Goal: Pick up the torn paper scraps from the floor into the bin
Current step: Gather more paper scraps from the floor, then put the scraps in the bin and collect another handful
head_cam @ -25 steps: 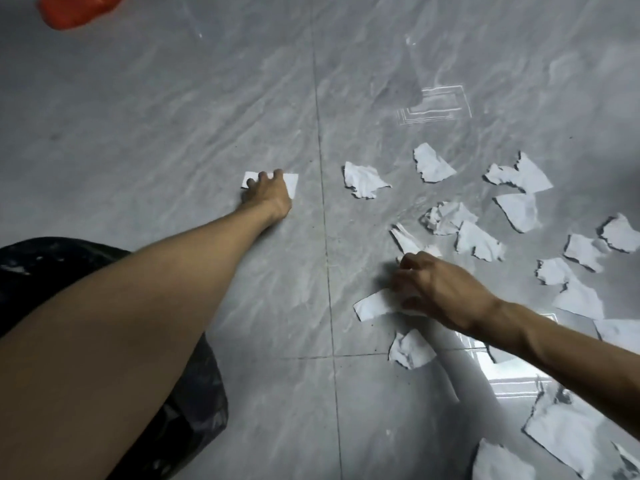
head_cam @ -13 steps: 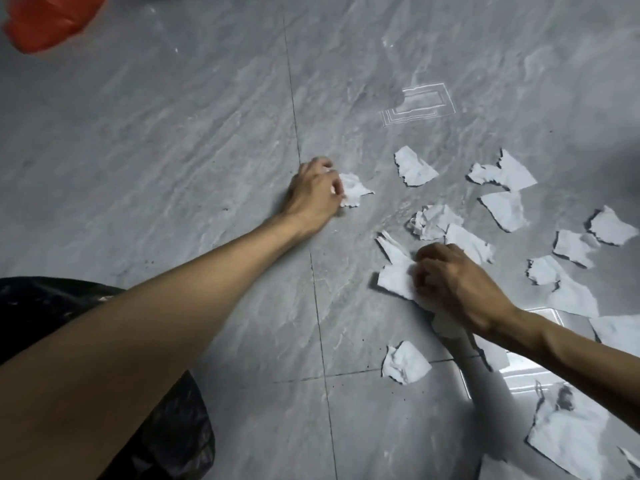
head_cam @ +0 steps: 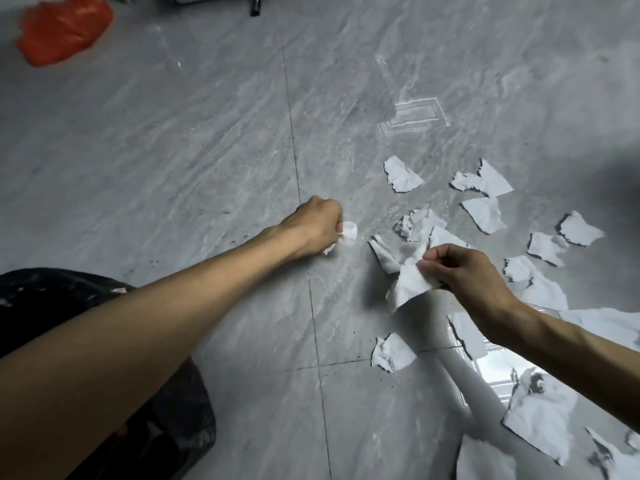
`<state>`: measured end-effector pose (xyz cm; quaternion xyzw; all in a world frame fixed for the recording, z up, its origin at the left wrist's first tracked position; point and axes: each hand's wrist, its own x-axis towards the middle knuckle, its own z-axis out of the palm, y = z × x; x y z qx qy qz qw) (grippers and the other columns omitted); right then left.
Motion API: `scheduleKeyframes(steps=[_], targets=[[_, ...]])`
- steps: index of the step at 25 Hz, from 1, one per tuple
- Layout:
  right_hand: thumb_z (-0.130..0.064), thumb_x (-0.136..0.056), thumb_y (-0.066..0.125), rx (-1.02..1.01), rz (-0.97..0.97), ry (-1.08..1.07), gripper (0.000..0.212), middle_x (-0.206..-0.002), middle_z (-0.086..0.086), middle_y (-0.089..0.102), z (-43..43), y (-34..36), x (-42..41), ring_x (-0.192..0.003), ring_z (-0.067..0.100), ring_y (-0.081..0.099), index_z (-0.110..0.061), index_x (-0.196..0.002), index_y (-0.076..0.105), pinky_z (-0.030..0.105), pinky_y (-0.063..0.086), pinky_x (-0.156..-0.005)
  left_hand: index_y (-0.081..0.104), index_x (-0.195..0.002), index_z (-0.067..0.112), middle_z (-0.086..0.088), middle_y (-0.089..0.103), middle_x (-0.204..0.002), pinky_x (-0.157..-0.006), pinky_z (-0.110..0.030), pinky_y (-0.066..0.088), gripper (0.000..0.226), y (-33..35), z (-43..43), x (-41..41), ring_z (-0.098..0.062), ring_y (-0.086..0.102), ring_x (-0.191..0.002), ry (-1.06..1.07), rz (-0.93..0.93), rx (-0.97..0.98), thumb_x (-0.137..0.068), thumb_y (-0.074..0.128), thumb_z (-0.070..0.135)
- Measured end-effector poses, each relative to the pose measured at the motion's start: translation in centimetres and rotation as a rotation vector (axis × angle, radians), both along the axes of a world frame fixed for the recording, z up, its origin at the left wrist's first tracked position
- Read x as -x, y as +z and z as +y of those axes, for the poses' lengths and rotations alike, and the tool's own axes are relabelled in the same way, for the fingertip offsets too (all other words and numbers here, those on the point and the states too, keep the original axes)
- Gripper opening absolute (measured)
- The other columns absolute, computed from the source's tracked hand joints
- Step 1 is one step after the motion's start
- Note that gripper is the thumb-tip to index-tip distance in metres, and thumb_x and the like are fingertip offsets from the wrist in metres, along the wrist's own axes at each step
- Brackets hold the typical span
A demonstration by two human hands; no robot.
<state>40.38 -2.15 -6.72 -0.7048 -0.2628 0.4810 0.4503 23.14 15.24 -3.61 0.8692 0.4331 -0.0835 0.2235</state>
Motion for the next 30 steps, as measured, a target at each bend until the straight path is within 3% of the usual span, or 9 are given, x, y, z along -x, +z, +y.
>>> scheduleKeyframes(steps=[4,9,14,16,18,20,23,27,30], targets=[[-0.002,-0.088,0.061,0.018,0.275,0.030,0.016,-0.069,0.005,0.054,1.9,3.1,3.5,-0.063,0.014,0.049,-0.010,-0.074,0.060,0.014,0.048,-0.055,0.065,-0.075,0.019,0.003,0.069,-0.072,-0.060,-0.023,0.050,0.007,10.7,-5.2,4.0,-0.009,0.063,-0.064,0.050,-0.203,-0.023,-0.075,0.065,0.013],[-0.005,-0.087,0.062,-0.161,0.232,0.309,0.016,-0.070,0.001,0.059,5.8,10.0,11.5,-0.063,0.010,0.053,-0.015,-0.074,0.061,0.015,0.047,-0.057,0.066,-0.074,0.021,0.005,0.069,-0.064,-0.060,-0.015,0.043,0.006,19.1,-11.6,16.2,-0.005,0.063,-0.064,0.373,-0.394,-0.236,-0.073,0.071,0.019],[-0.005,-0.084,0.066,-0.479,0.072,0.516,0.012,-0.062,-0.003,0.053,8.1,18.1,19.6,-0.049,0.005,0.045,-0.015,-0.079,0.062,0.016,0.035,-0.047,0.065,-0.071,0.020,0.007,0.059,-0.058,-0.057,-0.005,0.038,0.011,16.1,-14.1,25.9,-0.001,0.053,-0.054,0.711,-0.325,-0.328,-0.076,0.071,0.012],[-0.004,-0.084,0.067,-0.586,0.036,0.549,0.014,-0.062,-0.003,0.053,8.2,19.3,23.0,-0.049,0.005,0.046,-0.016,-0.078,0.061,0.015,0.037,-0.045,0.065,-0.072,0.022,0.007,0.062,-0.065,-0.062,-0.009,0.042,0.013,13.2,-14.3,29.2,-0.002,0.055,-0.059,0.743,-0.223,-0.254,-0.077,0.070,0.012],[-0.006,-0.083,0.067,-0.645,-0.084,0.626,0.012,-0.068,-0.001,0.058,8.0,18.5,26.2,-0.054,0.009,0.051,-0.016,-0.079,0.063,0.020,0.044,-0.049,0.069,-0.090,0.022,0.002,0.065,-0.090,-0.080,-0.027,0.049,0.013,11.4,-14.8,31.1,-0.011,0.062,-0.084,0.684,-0.065,-0.124,-0.077,0.067,0.022],[-0.009,-0.083,0.068,-0.617,-0.312,0.798,0.006,-0.078,0.002,0.066,7.6,16.8,28.3,-0.058,0.009,0.055,-0.014,-0.087,0.067,0.022,0.049,-0.058,0.065,-0.111,0.020,-0.003,0.062,-0.110,-0.090,-0.034,0.046,0.031,10.7,-15.1,31.7,-0.022,0.059,-0.104,0.677,0.015,-0.103,-0.081,0.065,0.026],[-0.016,-0.084,0.068,-0.492,-0.537,1.064,0.018,-0.085,-0.002,0.069,7.2,15.1,28.5,-0.062,0.002,0.058,-0.015,-0.102,0.069,0.011,0.045,-0.062,0.057,-0.116,0.018,-0.002,0.059,-0.108,-0.082,-0.034,0.043,0.034,11.9,-14.7,30.9,-0.021,0.056,-0.097,0.823,-0.080,-0.280,-0.083,0.057,0.012],[-0.008,-0.087,0.063,-0.454,-0.448,0.936,0.016,-0.087,-0.001,0.073,6.7,15.6,23.5,-0.073,0.013,0.071,-0.016,-0.098,0.070,0.024,0.057,-0.067,0.054,-0.112,0.021,0.008,0.049,-0.102,-0.083,-0.028,0.038,0.038,14.0,-14.6,27.5,-0.014,0.048,-0.092,0.840,-0.266,-0.417,-0.079,0.052,0.003],[-0.008,-0.088,0.062,-0.342,-0.494,0.893,0.014,-0.078,0.002,0.072,4.9,14.7,17.2,-0.069,0.011,0.070,-0.015,-0.096,0.070,0.020,0.054,-0.062,0.056,-0.109,0.019,0.007,0.049,-0.102,-0.083,-0.022,0.036,0.035,14.8,-14.9,22.1,-0.009,0.047,-0.088,0.564,-0.348,-0.356,-0.079,0.053,0.002]])
